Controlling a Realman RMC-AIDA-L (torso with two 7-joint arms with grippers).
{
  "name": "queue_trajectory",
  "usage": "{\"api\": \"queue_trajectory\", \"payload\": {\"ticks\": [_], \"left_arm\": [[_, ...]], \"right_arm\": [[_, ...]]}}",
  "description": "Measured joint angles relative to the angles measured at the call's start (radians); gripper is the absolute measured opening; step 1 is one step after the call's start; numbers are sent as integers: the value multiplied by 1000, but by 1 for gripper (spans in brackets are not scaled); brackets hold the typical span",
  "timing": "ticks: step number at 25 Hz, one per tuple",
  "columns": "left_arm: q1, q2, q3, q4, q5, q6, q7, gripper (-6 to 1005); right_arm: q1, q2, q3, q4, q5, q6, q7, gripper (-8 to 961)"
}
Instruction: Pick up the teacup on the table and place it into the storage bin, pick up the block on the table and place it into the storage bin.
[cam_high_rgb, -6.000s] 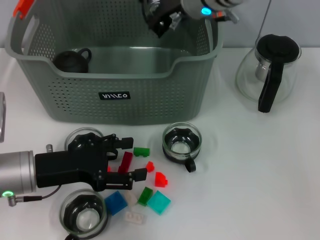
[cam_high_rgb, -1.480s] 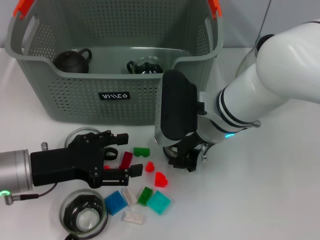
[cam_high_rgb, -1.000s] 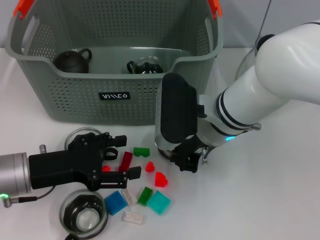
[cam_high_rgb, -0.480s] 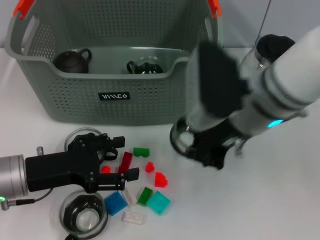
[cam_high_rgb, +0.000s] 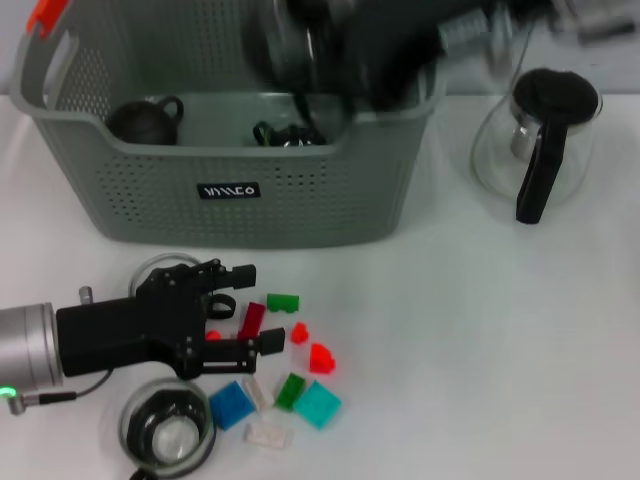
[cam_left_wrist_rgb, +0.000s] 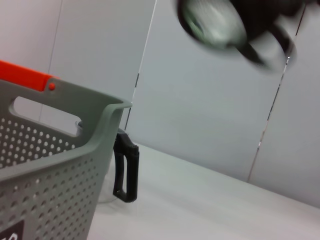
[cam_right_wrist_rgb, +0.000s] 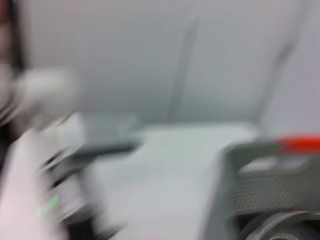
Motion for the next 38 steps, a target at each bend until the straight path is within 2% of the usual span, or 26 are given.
{"api": "queue_trajectory", "payload": {"ticks": [4,12,17,22,29,38], "left_arm": [[-1,0,0,0,-1,3,0,933],[-1,-1,1,-1,-8,8,0,933],[0,0,0,0,-15,10,-2,933],[0,1,0,2,-15,10,0,933],[-1,2,0,0,-15,10,0,933],[-1,1,0,-1,-15,10,0,933]], "right_arm": [[74,-4,-24,204,-91,279,0,52],[328,-1,-98,846,-241,779,-104,53],[407,7,-174,1070,-258,962,-124,53],[406,11,-249,1135,-248,1036,-112,52],[393,12,-259,1202,-241,1072,-116,53],[367,12,-271,1205,-241,1071,-112,53]]}}
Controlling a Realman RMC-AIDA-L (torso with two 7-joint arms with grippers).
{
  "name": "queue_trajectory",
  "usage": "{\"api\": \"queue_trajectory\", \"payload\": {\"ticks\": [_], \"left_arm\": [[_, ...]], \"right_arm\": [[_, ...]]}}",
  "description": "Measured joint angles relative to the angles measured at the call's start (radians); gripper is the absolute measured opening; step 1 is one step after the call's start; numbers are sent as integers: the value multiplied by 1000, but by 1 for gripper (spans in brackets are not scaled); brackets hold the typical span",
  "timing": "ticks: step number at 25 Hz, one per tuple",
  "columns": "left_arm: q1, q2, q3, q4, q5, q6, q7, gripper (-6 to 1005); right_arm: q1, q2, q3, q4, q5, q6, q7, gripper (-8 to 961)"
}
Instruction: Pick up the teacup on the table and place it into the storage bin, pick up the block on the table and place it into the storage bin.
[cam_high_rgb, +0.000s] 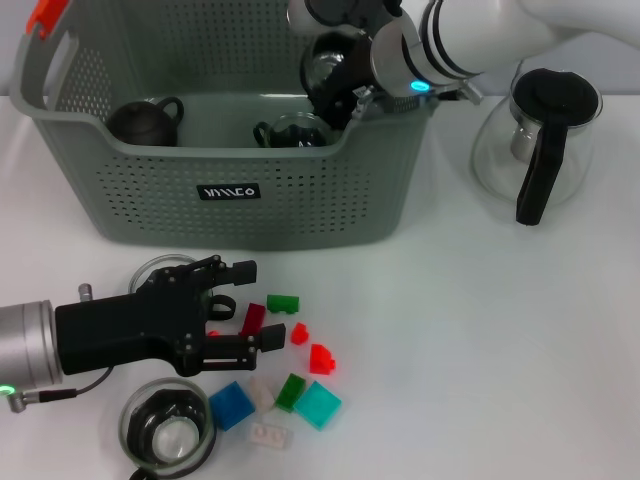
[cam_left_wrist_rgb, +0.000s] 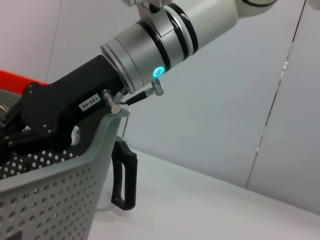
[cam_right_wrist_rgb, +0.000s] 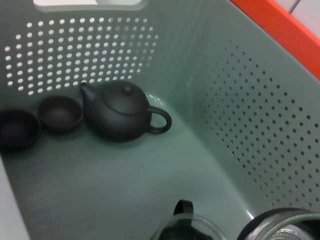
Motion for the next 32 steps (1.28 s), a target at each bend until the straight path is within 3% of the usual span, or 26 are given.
{"api": "queue_trajectory", "payload": {"ticks": [15,20,21,23,28,32], "left_arm": [[3,-2,4,-1,0,0,-3,932],[6,-2,2,-2,0,0,-3,932],[7,-2,1,-1,0,2,-3,932],[9,-1,0,3,0,12,-3,932],[9,10,-10,24,0,62,-6,932],[13,21,-13,66,13,125,-7,932]], "right_arm": [[-26,-7,0,-47,-12,-48,36,98],[-47,-7,0,-90,-14,-55,39,292],[-56,-7,0,-108,-15,-58,40,371],[-88,-8,4,-176,-13,-68,49,530],[-261,-11,21,-544,17,-160,74,635],[-432,-13,23,-837,140,-283,39,719]]}}
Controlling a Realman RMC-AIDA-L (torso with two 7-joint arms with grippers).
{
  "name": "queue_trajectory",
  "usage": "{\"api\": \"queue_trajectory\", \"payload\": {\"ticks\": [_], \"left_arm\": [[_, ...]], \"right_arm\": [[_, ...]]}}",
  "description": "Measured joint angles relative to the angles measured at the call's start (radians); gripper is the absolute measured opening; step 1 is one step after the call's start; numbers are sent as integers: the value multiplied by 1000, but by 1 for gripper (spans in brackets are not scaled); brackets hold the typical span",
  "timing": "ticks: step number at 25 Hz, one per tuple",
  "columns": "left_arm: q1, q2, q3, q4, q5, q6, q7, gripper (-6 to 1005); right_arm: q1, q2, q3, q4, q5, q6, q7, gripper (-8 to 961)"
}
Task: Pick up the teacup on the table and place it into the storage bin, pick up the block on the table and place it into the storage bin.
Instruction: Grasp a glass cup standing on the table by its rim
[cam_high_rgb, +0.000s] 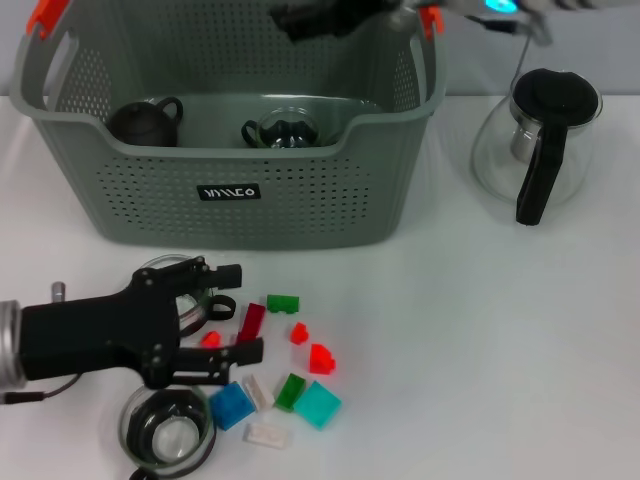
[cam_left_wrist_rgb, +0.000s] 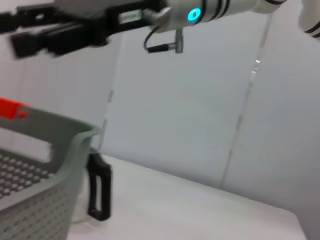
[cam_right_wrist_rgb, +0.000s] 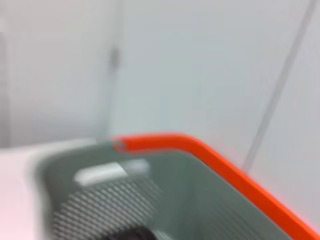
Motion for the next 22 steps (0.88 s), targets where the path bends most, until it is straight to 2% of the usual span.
{"api": "queue_trajectory", "payload": {"ticks": [3,5,6,7,8,13,17,22], "left_arm": [[6,5,6,51,22,52,-8,932],[10,6,8,99,42,70,-26,932],[12,6,8,124,52,74,-39,932],[13,7,8,148,62,75,-53,932],[14,8,9,171,71,75,-65,932],[12,14,5,257,124,37,-118,932],[7,15,3,307,132,-39,-221,932],[3,6,20,402,163,-102,-399,932]], "right_arm": [[-138,-2,10,-167,145,-127,-95,807],[-211,-2,17,-239,225,-216,-153,899],[-279,-2,26,-280,312,-311,-217,945],[-310,-2,31,-287,350,-364,-255,945],[-310,-2,31,-287,350,-364,-255,945],[-394,0,46,-282,407,-562,-360,944],[-411,0,47,-247,405,-592,-353,945],[-402,-1,61,-215,396,-598,-353,945]]}}
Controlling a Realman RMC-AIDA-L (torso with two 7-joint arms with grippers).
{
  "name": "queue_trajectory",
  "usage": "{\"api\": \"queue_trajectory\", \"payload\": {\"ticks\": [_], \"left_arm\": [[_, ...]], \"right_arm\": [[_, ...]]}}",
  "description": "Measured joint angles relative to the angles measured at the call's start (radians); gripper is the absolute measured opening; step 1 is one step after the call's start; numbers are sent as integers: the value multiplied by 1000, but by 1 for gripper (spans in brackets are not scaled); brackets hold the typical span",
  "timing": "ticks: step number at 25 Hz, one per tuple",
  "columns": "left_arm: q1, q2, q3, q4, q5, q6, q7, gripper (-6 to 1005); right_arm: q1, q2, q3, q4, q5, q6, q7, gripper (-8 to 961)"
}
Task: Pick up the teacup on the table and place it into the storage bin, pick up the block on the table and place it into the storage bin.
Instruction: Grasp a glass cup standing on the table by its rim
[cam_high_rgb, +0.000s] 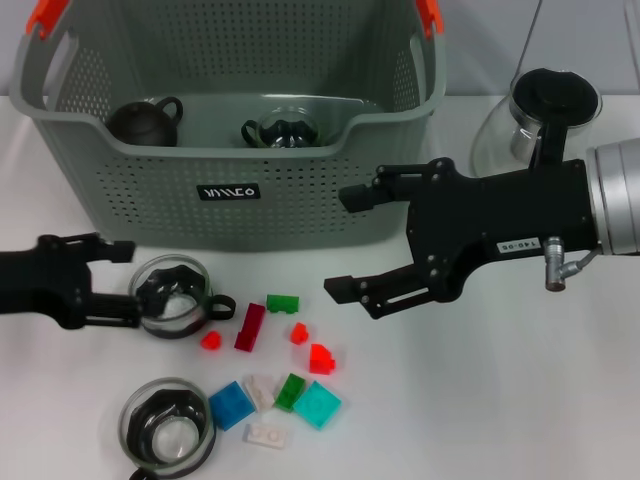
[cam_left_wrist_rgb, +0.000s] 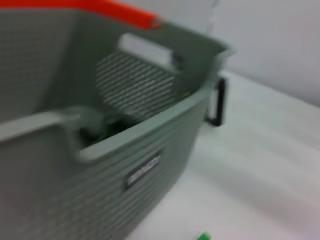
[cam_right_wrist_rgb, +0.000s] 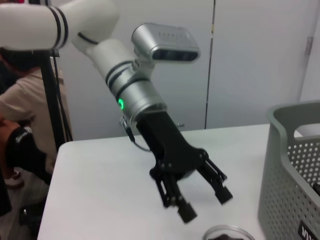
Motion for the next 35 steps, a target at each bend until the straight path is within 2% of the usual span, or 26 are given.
{"api": "queue_trajectory", "payload": {"ticks": [7,11,21,27,33,35], "left_arm": [[-14,-13,36,132,112,-35,-286,932],[-46,-13,99,169,183,-93,-513,932],[-108,-14,221,164,303,-157,-717,932],[-133,-15,322,106,344,-244,-780,932],[-152,-19,363,51,372,-307,-806,932],[-159,-26,387,27,401,-352,-822,932]], "right_arm": [[32,0,47,7,-74,-49,7,945],[66,0,59,31,-118,-52,9,944],[86,-1,62,64,-155,-51,9,944],[90,-1,68,84,-164,-43,4,944],[92,-1,74,96,-172,-38,1,944],[94,-1,75,100,-172,-36,0,944]]}}
